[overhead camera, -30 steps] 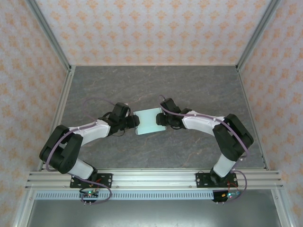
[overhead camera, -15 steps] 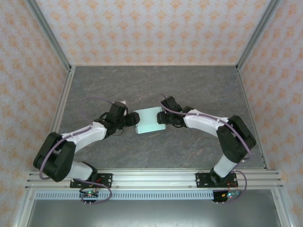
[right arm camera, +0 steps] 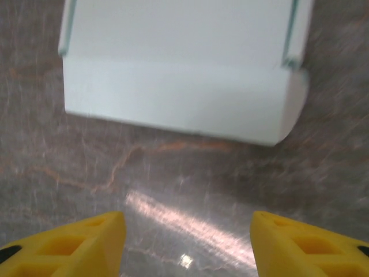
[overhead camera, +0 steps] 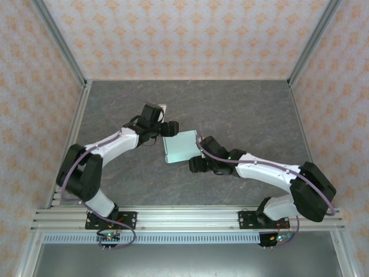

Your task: Fold the paper box

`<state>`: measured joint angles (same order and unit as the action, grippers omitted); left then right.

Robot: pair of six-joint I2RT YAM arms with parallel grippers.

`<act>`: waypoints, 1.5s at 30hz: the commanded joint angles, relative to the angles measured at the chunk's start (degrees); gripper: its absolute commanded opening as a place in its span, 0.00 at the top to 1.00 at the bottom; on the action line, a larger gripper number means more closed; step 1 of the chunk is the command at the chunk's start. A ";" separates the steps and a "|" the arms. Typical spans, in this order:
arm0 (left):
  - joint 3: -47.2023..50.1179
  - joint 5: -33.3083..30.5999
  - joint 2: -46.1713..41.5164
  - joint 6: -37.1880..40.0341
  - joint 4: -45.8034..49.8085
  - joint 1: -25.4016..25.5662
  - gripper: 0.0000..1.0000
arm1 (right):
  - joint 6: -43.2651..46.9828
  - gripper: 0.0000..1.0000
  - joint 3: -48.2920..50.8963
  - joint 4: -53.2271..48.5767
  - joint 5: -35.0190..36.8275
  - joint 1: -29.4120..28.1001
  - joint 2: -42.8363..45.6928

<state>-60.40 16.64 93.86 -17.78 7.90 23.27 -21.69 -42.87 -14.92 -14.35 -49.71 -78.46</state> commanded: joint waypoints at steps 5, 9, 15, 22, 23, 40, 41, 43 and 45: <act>-13.94 9.31 13.44 8.33 11.13 -1.48 0.25 | -6.43 0.42 2.16 15.91 -8.87 -1.00 -7.22; -16.68 12.70 16.82 9.34 13.20 -1.57 0.26 | -6.05 0.43 0.89 18.18 -9.61 0.79 -10.52; -15.82 15.10 17.02 8.73 13.80 -2.10 0.27 | -6.50 0.45 0.36 22.60 -14.50 6.43 -12.99; -10.64 17.28 12.32 5.94 10.37 -2.17 0.28 | -5.38 0.45 -0.42 22.44 -16.90 11.97 -14.39; -9.50 17.21 11.54 5.38 9.55 -2.19 0.28 | -5.23 0.45 -0.29 22.76 -17.39 12.94 -14.39; -2.35 17.58 8.64 3.19 6.07 -2.77 0.17 | -10.42 0.38 4.82 29.01 -23.90 19.28 -12.44; -2.64 17.72 8.61 3.51 6.45 -2.92 0.16 | -11.60 0.37 6.04 30.61 -24.23 19.17 -12.00; -3.44 17.88 8.71 4.21 7.53 -3.26 0.15 | -13.40 0.37 7.69 32.79 -24.49 18.95 -11.29; -3.52 18.17 8.75 4.77 8.11 -3.81 0.15 | -14.56 0.37 8.88 34.32 -24.41 18.64 -10.67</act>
<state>-62.30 34.11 103.42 -14.68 14.44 20.43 -32.64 -35.24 14.28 -37.54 -30.61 -91.18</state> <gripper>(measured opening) 0.848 0.629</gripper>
